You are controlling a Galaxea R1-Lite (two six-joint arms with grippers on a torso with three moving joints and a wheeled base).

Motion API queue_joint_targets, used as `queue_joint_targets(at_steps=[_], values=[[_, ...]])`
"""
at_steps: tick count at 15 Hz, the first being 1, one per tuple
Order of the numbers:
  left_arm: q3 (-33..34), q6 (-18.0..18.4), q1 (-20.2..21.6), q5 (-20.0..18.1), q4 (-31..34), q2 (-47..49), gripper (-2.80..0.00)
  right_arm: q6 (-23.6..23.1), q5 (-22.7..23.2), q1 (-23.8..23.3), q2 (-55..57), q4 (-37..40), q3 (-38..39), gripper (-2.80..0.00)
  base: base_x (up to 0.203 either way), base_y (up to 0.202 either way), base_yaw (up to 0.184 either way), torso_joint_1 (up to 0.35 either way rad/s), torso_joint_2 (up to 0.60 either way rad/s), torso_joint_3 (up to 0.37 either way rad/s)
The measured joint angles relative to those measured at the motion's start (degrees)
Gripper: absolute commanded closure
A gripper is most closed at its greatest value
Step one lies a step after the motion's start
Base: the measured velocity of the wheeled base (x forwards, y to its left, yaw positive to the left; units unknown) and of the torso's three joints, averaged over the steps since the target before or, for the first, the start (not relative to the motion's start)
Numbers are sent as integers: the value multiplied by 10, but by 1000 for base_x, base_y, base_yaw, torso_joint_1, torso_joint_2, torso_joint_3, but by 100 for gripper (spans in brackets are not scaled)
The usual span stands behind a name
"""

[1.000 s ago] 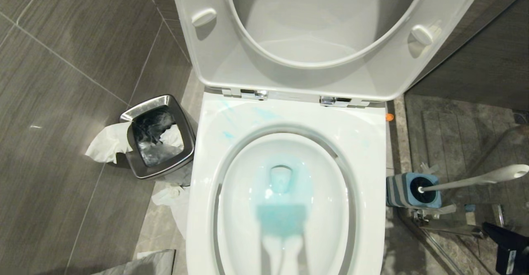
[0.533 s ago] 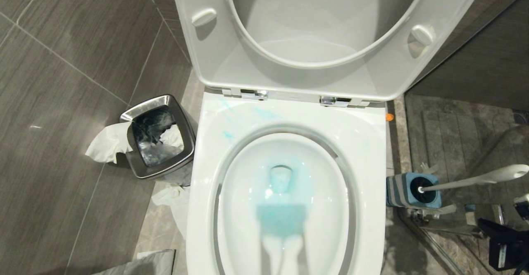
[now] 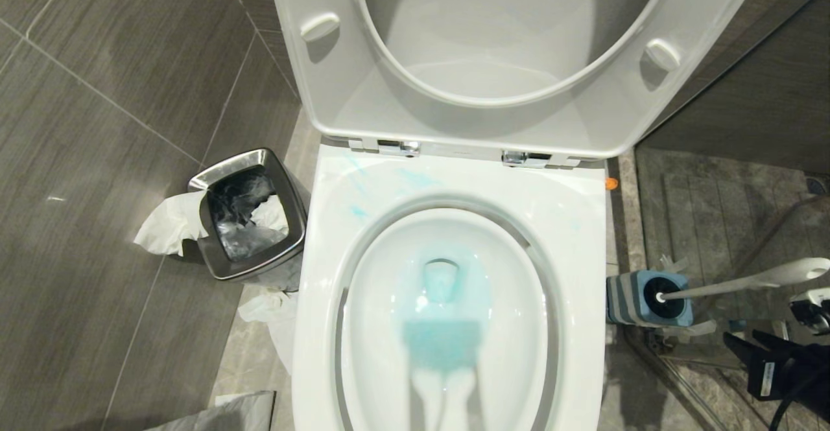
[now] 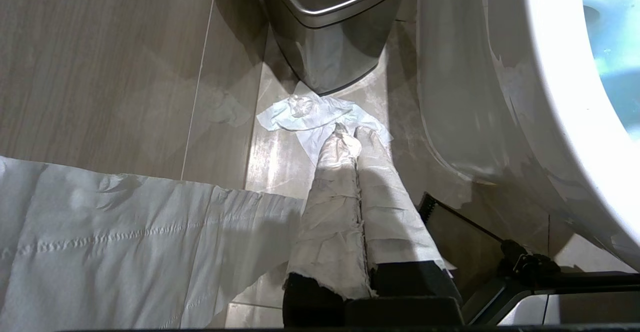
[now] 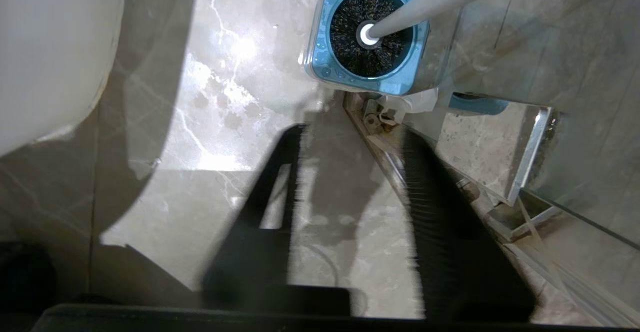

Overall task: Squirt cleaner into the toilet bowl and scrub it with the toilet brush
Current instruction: Scrub the toilet bowl

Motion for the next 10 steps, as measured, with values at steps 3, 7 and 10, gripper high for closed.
queue_joint_targets(at_steps=[3, 7, 10], values=[[0, 0, 0, 0, 0, 0, 0, 19, -1, 0, 16, -13, -13, -280, 0, 0, 0, 0, 0, 0], [0, 0, 0, 0, 0, 0, 0, 48, -32, 0, 42, -19, -64, -280, 0, 0, 0, 0, 0, 0], [0, 0, 0, 0, 0, 0, 0, 80, -51, 0, 67, -23, -93, -280, 0, 0, 0, 0, 0, 0]])
